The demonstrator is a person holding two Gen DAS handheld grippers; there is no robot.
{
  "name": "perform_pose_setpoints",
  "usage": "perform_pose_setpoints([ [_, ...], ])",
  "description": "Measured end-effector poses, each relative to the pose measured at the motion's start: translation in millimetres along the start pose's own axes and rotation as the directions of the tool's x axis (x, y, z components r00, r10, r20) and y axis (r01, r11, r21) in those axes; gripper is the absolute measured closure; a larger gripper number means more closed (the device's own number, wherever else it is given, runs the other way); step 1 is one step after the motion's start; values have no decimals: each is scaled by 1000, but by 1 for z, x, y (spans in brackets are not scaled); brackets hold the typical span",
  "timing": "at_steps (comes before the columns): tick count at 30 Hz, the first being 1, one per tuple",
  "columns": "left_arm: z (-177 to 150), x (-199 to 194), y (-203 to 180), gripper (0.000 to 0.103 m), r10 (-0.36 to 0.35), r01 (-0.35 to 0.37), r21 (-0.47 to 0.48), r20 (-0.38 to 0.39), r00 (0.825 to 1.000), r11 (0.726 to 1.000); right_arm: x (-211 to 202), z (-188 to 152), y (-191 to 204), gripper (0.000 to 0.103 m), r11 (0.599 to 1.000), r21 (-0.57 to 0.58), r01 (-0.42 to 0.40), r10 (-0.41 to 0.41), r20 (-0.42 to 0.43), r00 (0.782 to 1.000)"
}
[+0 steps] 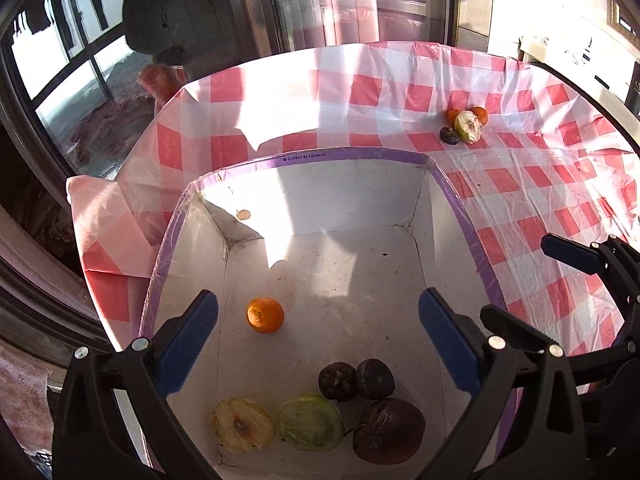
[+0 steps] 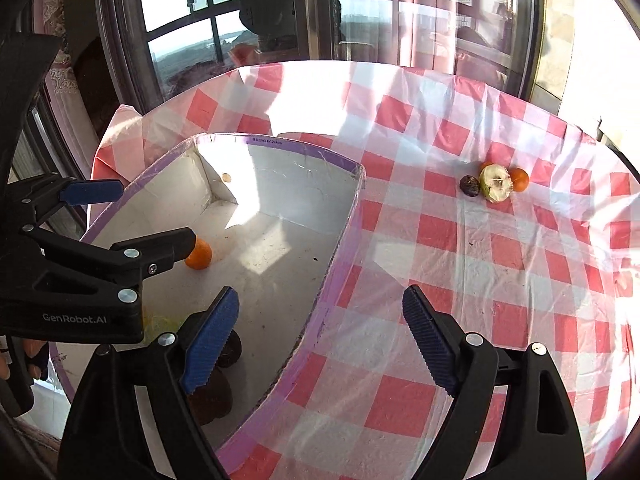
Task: Organize fruits
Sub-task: 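Move both open tools back toward the fruit on the tablecloth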
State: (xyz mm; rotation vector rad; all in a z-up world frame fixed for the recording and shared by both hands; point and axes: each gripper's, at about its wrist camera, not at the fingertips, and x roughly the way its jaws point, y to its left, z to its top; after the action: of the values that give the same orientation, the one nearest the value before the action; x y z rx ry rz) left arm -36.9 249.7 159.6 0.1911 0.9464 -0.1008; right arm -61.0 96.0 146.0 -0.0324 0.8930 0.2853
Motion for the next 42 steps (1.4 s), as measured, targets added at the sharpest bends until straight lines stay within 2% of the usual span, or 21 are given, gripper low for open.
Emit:
perform_pose_setpoints([
  [8,19,4,-52,2,-27,29,118,-16,1000,993,-2,-22,-53,18,984,151,97,-92,-40,995],
  [16,46,22,-126,2,-108,120,195,-72,992,973,-4,-46,-122,16,950,257,175,-149,-117,982],
  [26,81,64,-215,2,-128,163,234,-158,979,959,17,-54,-211,16,911,353,213,-146,-209,967],
  [35,106,118,-254,2,-90,138,183,-248,965,973,50,-49,-261,16,932,310,186,-113,-239,964],
  [42,120,167,-256,2,-41,77,107,-311,949,991,95,-25,-286,16,968,206,145,-96,-230,968],
])
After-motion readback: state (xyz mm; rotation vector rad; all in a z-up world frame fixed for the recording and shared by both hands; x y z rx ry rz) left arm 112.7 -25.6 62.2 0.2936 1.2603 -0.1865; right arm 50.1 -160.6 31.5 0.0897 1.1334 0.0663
